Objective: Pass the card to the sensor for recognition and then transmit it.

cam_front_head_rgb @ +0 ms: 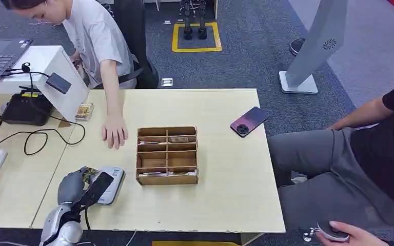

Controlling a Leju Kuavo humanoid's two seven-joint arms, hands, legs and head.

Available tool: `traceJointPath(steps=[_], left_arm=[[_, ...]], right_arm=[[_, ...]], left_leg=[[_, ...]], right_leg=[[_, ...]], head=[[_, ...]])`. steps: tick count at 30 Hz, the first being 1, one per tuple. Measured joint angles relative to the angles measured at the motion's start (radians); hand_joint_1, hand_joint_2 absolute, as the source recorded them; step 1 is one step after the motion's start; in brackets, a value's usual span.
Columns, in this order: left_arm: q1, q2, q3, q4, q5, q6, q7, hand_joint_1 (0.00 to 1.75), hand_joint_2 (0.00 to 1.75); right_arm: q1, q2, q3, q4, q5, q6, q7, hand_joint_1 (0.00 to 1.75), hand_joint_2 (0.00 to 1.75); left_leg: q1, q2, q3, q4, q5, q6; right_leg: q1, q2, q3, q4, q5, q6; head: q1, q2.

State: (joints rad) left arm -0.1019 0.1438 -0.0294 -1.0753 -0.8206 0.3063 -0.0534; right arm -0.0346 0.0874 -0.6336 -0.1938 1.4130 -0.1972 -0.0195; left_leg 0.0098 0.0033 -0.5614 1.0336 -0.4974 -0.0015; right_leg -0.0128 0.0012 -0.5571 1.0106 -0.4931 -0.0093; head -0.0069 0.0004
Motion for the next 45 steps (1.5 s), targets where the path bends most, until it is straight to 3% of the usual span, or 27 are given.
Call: traceJointPath(steps=[6,8,10,12,14,20,33,40,45], left_arm=[[-0.001,-0.001,0.035,0.035,-0.027,0.02,-0.002,1.75,1.75],[0.0,-0.003,0.042,0.039,-0.019,0.03,-0.031,1.75,1.75],[0.002,-0.014,0.051,0.035,0.069,0.008,-0.104,1.75,1.75],[0.013,-0.029,0.059,-0.018,0.232,-0.047,-0.188,1.75,1.75],[0.011,-0.048,0.059,-0.086,0.366,-0.05,-0.227,1.75,1.75],[-0.09,-0.046,0.068,-0.219,0.645,-0.048,-0.204,1.75,1.75],[-0.173,-0.035,0.077,-0.277,0.742,-0.024,-0.227,1.75,1.75],[-0.293,-0.025,0.077,-0.277,0.653,0.063,-0.244,1.75,1.75],[-0.351,0.0,0.053,-0.226,0.284,0.262,-0.255,1.75,1.75]], right_arm=[[0.0,0.0,0.0,0.0,0.001,-0.013,-0.013,0.0,1.75],[0.0,0.0,0.0,0.0,0.002,-0.013,-0.013,0.0,1.75],[0.0,0.0,0.0,0.0,0.003,-0.014,-0.013,0.0,1.75],[0.001,0.0,0.0,0.0,0.005,-0.017,-0.017,0.0,1.75],[0.0,-0.001,0.0,0.0,0.009,-0.018,-0.019,0.0,1.75],[-0.001,-0.002,0.0,0.0,0.015,-0.018,-0.009,0.0,1.75],[-0.002,-0.002,0.0,0.0,0.026,-0.016,0.002,0.0,1.75],[-0.014,-0.002,0.0,0.0,0.045,-0.008,0.005,0.0,1.75],[-0.03,-0.002,0.005,0.0,0.064,0.02,0.009,0.0,1.75]], left_leg=[[0.0,0.0,0.003,0.0,0.0,0.0],[0.0,0.0,0.003,0.0,0.0,0.0],[0.0,0.0,0.004,0.0,0.0,0.0],[0.0,0.0,0.003,0.0,0.001,0.0],[0.0,-0.001,0.001,0.0,0.002,0.001],[0.0,-0.002,-0.001,0.001,0.003,0.001],[0.0,-0.002,-0.004,0.001,0.004,0.0],[0.0,-0.002,-0.004,0.001,0.004,0.0],[0.0,-0.001,-0.005,0.001,0.004,0.0]], right_leg=[[0.0,0.0,0.002,0.0,0.0,0.0],[0.0,0.0,0.003,0.0,0.0,0.0],[0.0,0.0,0.003,0.0,0.0,0.0],[0.0,-0.001,0.002,0.0,0.0,0.0],[0.0,-0.002,0.001,0.0,0.0,0.0],[0.0,-0.002,-0.001,0.0,0.003,0.001],[0.0,-0.002,-0.005,0.0,0.003,0.001],[0.0,-0.001,-0.005,0.0,0.004,0.001],[0.0,-0.001,-0.005,0.0,0.004,0.001]], head=[[0.0,0.0],[0.0,0.0],[0.0,0.0],[0.0,0.0],[0.001,0.0],[0.0,0.0],[0.0,0.0],[0.0,0.0],[0.0,0.0]])
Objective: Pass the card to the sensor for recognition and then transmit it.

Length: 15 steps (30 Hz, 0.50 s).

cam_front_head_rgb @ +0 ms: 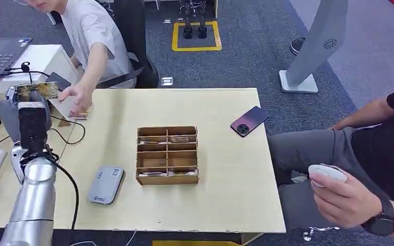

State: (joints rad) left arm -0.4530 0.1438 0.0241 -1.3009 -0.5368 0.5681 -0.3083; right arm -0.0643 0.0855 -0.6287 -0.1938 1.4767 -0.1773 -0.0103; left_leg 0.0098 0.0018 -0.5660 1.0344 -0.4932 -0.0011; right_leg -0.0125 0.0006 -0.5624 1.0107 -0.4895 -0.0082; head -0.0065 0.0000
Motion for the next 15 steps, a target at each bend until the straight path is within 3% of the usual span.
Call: traceJointPath(steps=[2,5,15], left_arm=[[-0.018,0.02,-0.02,0.038,-0.169,0.065,0.012,1.75,1.75],[-0.03,0.037,-0.035,0.08,-0.274,0.105,0.015,1.75,1.75],[-0.032,0.055,-0.04,0.142,-0.326,0.121,0.015,1.75,1.75]], right_arm=[[-0.008,0.0,0.006,0.0,0.003,0.006,-0.005,0.0,1.75],[-0.016,0.0,0.013,0.0,0.003,0.008,-0.008,0.0,1.75],[-0.017,0.0,0.018,0.0,0.002,0.007,-0.009,0.0,1.75]], left_leg=[[0.0,0.0,0.0,0.0,0.0,0.0],[0.0,0.002,0.0,0.0,0.0,0.0],[0.0,0.002,-0.001,0.0,0.0,0.0]], right_leg=[[0.0,0.001,0.0,0.0,0.0,0.0],[0.0,0.002,-0.001,0.0,0.0,0.0],[0.0,0.002,-0.001,0.0,0.0,0.0]], head=[[0.0,0.0],[0.0,0.0],[0.0,0.0]])
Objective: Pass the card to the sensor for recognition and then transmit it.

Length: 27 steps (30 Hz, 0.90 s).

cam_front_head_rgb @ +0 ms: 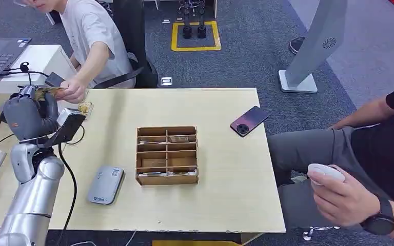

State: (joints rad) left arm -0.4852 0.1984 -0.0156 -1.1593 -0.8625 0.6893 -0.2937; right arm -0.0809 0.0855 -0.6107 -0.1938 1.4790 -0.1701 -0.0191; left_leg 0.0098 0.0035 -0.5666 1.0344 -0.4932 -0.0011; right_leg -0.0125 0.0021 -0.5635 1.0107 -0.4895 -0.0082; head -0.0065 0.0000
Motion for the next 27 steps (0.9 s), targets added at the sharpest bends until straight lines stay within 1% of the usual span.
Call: traceJointPath(steps=[13,14,18,19,21,23,24,27], left_arm=[[0.0,0.003,-0.002,0.026,-0.008,0.0,0.0,1.75,1.75],[0.0,0.004,-0.005,0.028,-0.009,-0.001,-0.001,0.0,1.75],[0.0,0.007,-0.015,0.035,0.0,-0.023,-0.007,0.0,1.75],[0.0,0.007,-0.016,0.035,0.008,-0.053,-0.003,0.0,1.75],[0.001,0.009,-0.03,0.037,0.026,-0.159,0.02,0.0,1.75],[0.013,0.011,-0.053,0.031,0.036,-0.231,0.028,0.0,1.75],[0.033,0.011,-0.069,0.01,0.05,-0.264,0.025,0.0,1.75],[0.12,0.021,-0.139,-0.107,0.054,-0.373,0.021,0.0,1.75]], right_arm=[[0.0,0.0,0.002,0.0,0.0,0.0,-0.002,0.0,1.75],[0.0,0.0,0.003,0.0,0.0,0.0,-0.002,0.0,1.75],[0.0,0.0,0.004,0.0,-0.003,-0.002,-0.009,0.0,1.75],[0.0,0.0,0.004,0.0,-0.005,-0.002,-0.008,0.0,1.75],[0.0,0.0,0.004,0.0,-0.015,-0.002,0.0,0.0,1.75],[0.003,0.0,0.004,0.0,-0.026,-0.006,0.001,0.0,1.75],[0.007,0.0,0.003,0.0,-0.033,-0.01,-0.002,0.0,1.75],[0.024,0.0,0.002,0.0,-0.047,-0.019,-0.013,0.0,1.75]], left_leg=[[0.0,0.0,-0.001,0.0,0.0,0.0],[0.0,0.0,-0.001,0.0,0.0,0.0],[0.0,0.0,-0.001,0.0,0.0,0.0],[0.0,0.0,-0.001,0.0,0.0,0.0],[0.0,0.0,-0.001,0.0,0.0,0.0],[0.0,0.0,-0.001,0.0,0.0,0.0],[0.0,0.0,-0.001,0.0,0.0,0.0],[0.0,0.0,-0.001,0.0,-0.001,0.0]], right_leg=[[0.0,0.001,-0.001,0.0,0.0,0.0],[0.0,0.001,-0.001,0.0,0.0,0.0],[0.0,0.0,-0.001,0.0,0.0,0.0],[0.0,0.0,-0.001,0.0,0.0,0.0],[0.0,0.0,-0.001,0.0,0.0,0.0],[0.0,0.0,-0.001,0.0,0.0,0.0],[0.0,0.001,-0.001,0.0,0.0,0.0],[0.0,0.001,-0.001,0.0,0.0,0.0]], head=[[0.0,0.0],[0.0,0.0],[0.0,0.0],[0.0,0.0],[0.0,0.0],[0.0,0.0],[0.0,0.0],[0.0,0.0]])
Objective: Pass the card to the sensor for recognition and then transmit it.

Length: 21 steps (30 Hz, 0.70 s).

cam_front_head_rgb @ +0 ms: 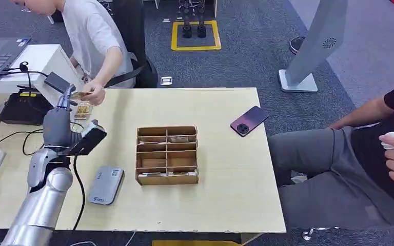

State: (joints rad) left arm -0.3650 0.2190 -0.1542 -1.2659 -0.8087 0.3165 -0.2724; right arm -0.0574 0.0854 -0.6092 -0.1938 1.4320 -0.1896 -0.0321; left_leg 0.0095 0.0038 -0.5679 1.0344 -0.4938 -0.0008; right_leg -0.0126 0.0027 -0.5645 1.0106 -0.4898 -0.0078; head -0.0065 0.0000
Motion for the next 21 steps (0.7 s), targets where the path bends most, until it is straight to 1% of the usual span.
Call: traceJointPath(steps=[2,5,7,11,14,16,21], left_arm=[[0.062,0.018,-0.056,-0.082,-0.011,-0.056,0.005,0.0,1.75],[0.124,0.043,-0.144,-0.185,-0.056,-0.099,0.012,0.0,1.75],[0.145,0.059,-0.205,-0.244,-0.088,-0.106,0.019,0.0,1.75],[0.169,0.072,-0.283,-0.318,-0.137,-0.094,0.045,0.0,1.75],[0.179,0.086,-0.34,-0.342,-0.188,-0.095,0.055,0.0,1.75],[0.184,0.092,-0.378,-0.344,-0.22,-0.091,0.072,0.0,1.75],[0.191,0.088,-0.422,-0.339,-0.224,-0.073,0.102,0.0,1.75]], right_arm=[[0.007,0.0,-0.003,0.0,-0.009,-0.006,-0.005,0.0,1.75],[0.012,0.0,-0.007,0.0,-0.013,-0.007,-0.003,0.0,1.75],[0.012,0.0,-0.011,0.0,-0.016,-0.006,-0.003,0.0,1.75],[0.012,0.0,-0.021,0.0,-0.019,-0.007,-0.006,0.0,1.75],[0.012,0.0,-0.024,0.0,-0.019,-0.006,0.001,0.0,1.75],[0.012,0.0,-0.025,0.0,-0.018,-0.006,0.002,0.0,1.75],[0.012,0.0,-0.025,0.0,-0.009,-0.006,0.006,0.0,1.75]], left_leg=[[0.0,0.0,0.0,0.0,-0.001,0.0],[0.0,0.0,-0.002,0.0,-0.001,0.0],[0.0,0.0,-0.002,0.0,-0.001,0.0],[0.0,0.0,-0.001,0.0,-0.001,0.0],[0.0,0.0,-0.001,0.0,-0.001,0.0],[0.0,0.0,-0.001,0.0,0.0,0.0],[0.0,0.0,-0.002,0.0,0.0,0.0]], right_leg=[[0.0,0.0,-0.001,0.0,0.0,0.0],[0.0,0.0,-0.002,-0.001,0.0,0.0],[0.0,0.0,-0.002,-0.001,0.0,0.0],[0.0,0.0,-0.002,-0.001,0.0,0.0],[0.0,0.0,-0.002,0.0,0.0,0.0],[0.0,0.0,-0.002,0.0,0.0,0.0],[0.0,0.0,-0.002,0.0,0.0,0.0]], head=[[0.0,0.0],[0.0,0.0],[0.0,0.0],[0.0,0.0],[0.0,0.0],[0.0,0.0],[0.0,0.0]])
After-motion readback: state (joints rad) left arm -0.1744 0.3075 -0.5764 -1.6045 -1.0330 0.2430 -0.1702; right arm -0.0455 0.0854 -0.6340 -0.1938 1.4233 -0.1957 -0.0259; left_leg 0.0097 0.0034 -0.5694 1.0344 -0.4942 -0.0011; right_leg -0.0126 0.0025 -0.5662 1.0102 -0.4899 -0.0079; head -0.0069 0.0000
